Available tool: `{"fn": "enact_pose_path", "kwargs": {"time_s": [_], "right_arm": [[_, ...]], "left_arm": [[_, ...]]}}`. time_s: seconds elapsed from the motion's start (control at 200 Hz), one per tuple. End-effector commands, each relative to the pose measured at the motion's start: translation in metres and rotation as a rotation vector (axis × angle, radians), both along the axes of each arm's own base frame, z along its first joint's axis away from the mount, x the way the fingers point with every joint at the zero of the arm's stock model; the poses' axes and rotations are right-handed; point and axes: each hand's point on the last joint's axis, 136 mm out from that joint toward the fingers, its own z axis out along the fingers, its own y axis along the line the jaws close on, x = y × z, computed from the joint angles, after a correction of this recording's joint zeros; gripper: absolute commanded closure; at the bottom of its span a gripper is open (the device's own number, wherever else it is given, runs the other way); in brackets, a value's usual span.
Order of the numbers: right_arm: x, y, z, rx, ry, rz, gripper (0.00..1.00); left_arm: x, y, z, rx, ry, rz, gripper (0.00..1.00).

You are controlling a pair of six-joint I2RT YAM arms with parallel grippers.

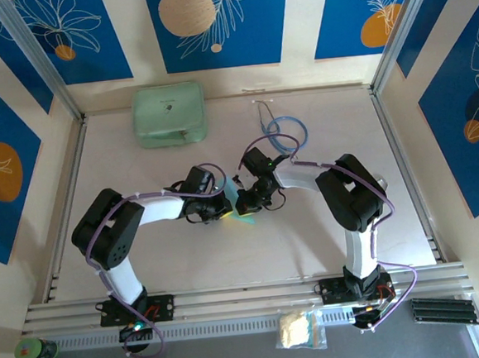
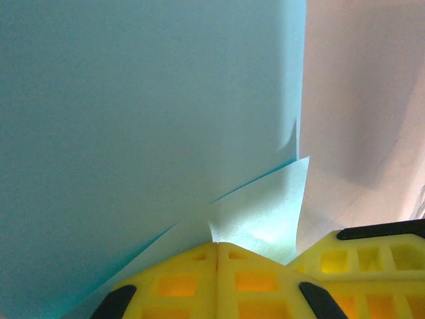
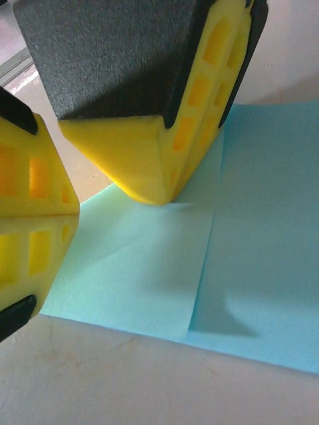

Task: Fold a paper plane with a square sheet of paper (pick it up from the middle)

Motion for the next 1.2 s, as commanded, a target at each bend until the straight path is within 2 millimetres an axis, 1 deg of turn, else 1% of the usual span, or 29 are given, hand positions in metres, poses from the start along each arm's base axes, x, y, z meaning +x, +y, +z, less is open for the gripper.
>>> {"fn": "enact_pose_path", "kwargs": {"time_s": [0.0,0.24,0.43,0.63,0.725,0.805,0.945,1.02,1.091,1.156,1.196], "right_arm": [[-0.009,0.001,-0.001,0.012,0.035,0.008,0.96],[-0.020,-0.011,-0.016,-0.044,0.060,0.011,0.96],[-0.037,-0.029,-0.028,-0.097,0.095,0.013,0.96],[-0.057,-0.051,-0.033,-0.137,0.122,-0.005,0.96],[-0.063,-0.057,-0.033,-0.128,0.123,-0.021,0.96],[-0.064,-0.056,-0.027,-0.099,0.114,-0.032,0.96],[-0.060,-0.051,-0.008,-0.034,0.050,-0.036,0.96],[-0.053,-0.050,0.003,-0.015,-0.001,-0.050,0.95],[-0.043,-0.048,0.014,0.011,-0.050,-0.074,0.95],[-0.030,-0.046,0.025,0.028,-0.093,-0.116,0.93],[-0.022,-0.046,0.029,0.033,-0.113,-0.146,0.89]], "left_arm": [[-0.012,0.016,-0.022,0.103,0.056,0.011,0.95],[-0.016,0.023,-0.028,0.140,0.070,0.016,0.95],[-0.017,0.026,-0.030,0.155,0.073,0.015,0.96],[-0.018,0.028,-0.032,0.166,0.073,0.011,0.96],[-0.017,0.027,-0.032,0.163,0.067,0.004,0.96],[-0.015,0.025,-0.029,0.157,0.059,0.001,0.96],[-0.009,0.018,-0.019,0.135,0.034,-0.013,0.96],[-0.003,0.011,-0.007,0.101,0.012,-0.022,0.94],[0.003,0.004,0.012,0.054,-0.021,-0.015,0.92],[0.007,0.000,0.028,0.020,-0.047,0.003,0.86],[0.010,0.001,0.036,0.009,-0.063,0.020,0.83]]}}
